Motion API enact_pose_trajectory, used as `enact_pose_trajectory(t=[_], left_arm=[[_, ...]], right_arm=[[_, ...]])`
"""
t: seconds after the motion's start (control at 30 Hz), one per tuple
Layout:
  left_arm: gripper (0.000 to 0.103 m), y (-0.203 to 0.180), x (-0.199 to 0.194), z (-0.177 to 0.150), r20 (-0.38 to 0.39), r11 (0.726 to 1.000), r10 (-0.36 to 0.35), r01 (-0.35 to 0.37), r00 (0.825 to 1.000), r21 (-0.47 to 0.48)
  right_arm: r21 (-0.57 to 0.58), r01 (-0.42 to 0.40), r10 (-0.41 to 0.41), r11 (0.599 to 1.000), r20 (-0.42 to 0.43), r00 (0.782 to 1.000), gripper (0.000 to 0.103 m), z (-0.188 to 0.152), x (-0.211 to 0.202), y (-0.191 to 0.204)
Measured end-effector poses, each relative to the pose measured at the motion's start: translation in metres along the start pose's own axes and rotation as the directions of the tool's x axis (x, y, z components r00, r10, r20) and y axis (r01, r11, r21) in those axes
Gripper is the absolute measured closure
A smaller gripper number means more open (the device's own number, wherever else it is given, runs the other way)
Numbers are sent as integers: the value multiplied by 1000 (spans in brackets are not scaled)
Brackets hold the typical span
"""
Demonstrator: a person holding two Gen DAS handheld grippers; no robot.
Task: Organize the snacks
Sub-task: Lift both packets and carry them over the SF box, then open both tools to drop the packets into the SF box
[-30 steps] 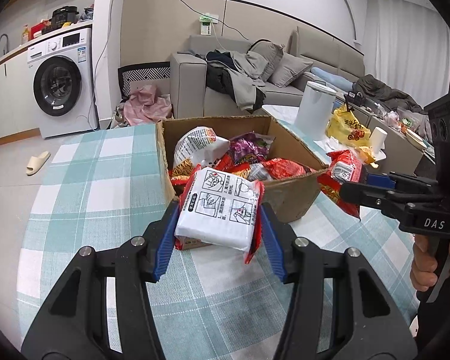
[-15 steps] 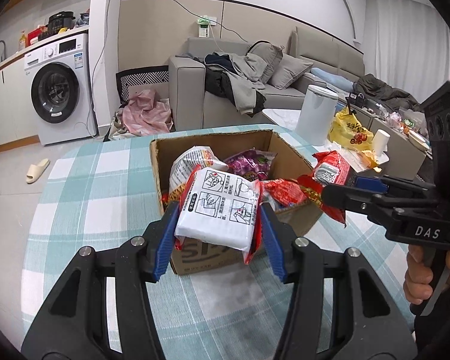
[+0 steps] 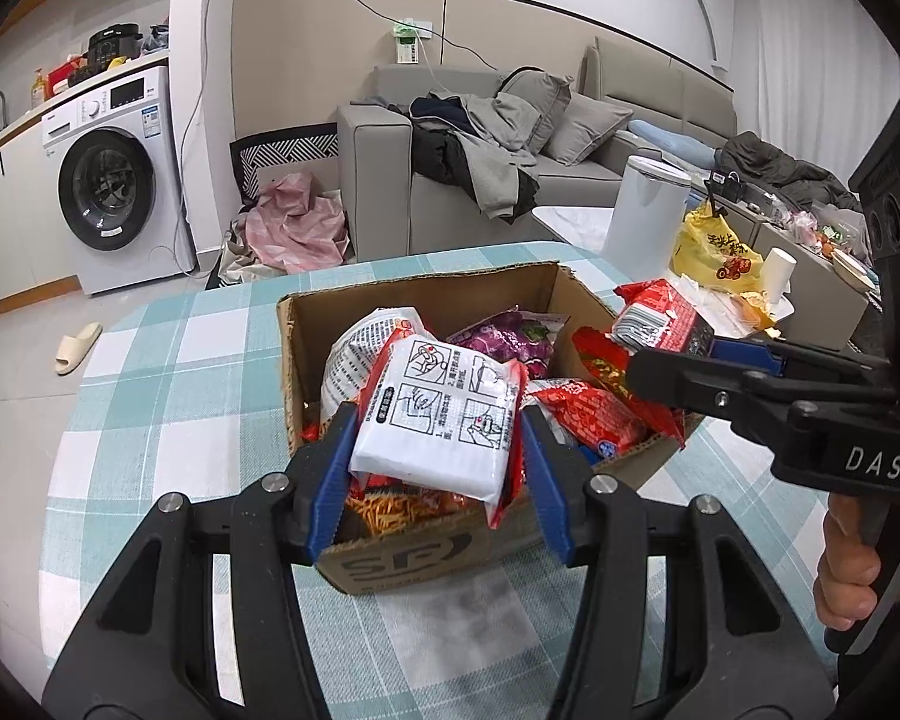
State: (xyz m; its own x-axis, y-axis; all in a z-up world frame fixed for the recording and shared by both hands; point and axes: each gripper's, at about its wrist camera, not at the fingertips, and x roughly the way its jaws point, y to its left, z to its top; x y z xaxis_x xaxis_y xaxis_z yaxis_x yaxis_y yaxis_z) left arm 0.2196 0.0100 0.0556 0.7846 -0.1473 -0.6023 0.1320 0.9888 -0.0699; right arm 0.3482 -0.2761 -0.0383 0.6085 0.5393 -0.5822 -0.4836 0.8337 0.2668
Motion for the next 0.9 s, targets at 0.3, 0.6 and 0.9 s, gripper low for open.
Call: enact_pose_trajectory(t=[0.3, 0.6, 0.9], left_arm=[[53, -1, 24, 8, -10, 1000, 5, -5, 1000, -1], [53, -2, 44, 14, -18, 1000, 9, -9, 1000, -3], [53, 2, 56, 19, -19, 1000, 4, -5, 1000, -16]], right_arm=[[49, 1, 0, 999, -17, 1000, 55, 11, 17, -10], [60, 18, -16, 998, -39, 999, 54, 15, 35, -14], [77, 35, -32, 996, -45, 998, 54, 19, 44, -19]])
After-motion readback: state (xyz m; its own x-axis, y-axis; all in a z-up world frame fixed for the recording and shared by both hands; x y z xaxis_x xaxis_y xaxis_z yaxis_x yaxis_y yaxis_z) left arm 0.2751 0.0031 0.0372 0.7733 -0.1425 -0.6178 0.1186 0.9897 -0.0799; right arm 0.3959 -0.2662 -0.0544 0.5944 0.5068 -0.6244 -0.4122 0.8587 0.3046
